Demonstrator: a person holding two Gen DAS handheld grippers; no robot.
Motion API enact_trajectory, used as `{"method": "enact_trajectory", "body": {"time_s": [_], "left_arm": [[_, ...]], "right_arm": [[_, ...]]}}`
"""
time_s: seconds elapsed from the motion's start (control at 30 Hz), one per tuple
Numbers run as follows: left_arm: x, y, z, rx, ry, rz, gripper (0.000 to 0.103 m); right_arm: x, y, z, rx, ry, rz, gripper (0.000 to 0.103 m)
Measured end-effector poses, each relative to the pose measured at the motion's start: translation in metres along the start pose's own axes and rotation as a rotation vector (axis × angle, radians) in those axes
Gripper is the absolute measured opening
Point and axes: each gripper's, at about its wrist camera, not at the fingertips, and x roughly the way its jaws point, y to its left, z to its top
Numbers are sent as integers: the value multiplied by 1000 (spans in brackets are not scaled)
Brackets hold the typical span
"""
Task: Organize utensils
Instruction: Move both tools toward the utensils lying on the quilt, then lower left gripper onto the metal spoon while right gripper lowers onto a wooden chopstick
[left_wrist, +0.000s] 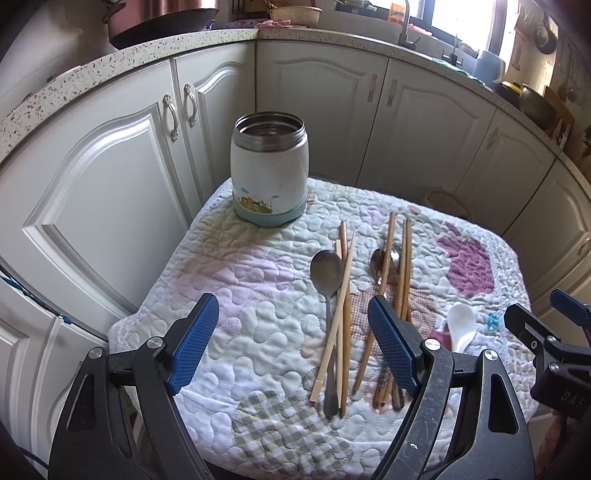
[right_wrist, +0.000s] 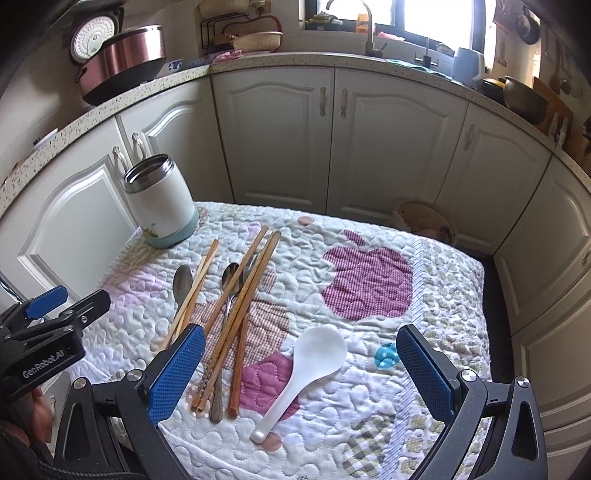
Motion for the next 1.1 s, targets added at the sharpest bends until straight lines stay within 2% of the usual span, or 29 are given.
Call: {"method": "enact_trajectory", "body": {"time_s": [0.2,0.33,0.5,0.77,0.9,1.1], "left_arm": [[-4,4,6,-7,8,-46,83],[2,6,8,-7,26,-71,83],[10,11,10,-7,44,-91,83],[31,23,10,15,100,-111,83],[47,29,10,-15,143,-133,83],[64,29,14,-32,183,-153,83]], "right_arm": [[-1,-11,1,38,-16,31,103],[6,-18,1,71,-10,87,103],[24,-15,7,49,35,128,81],[44,-21,8,80,79,184,74],[57,-21,5,73,122,208,60],[69,-28,9,112,136,245,60]]}}
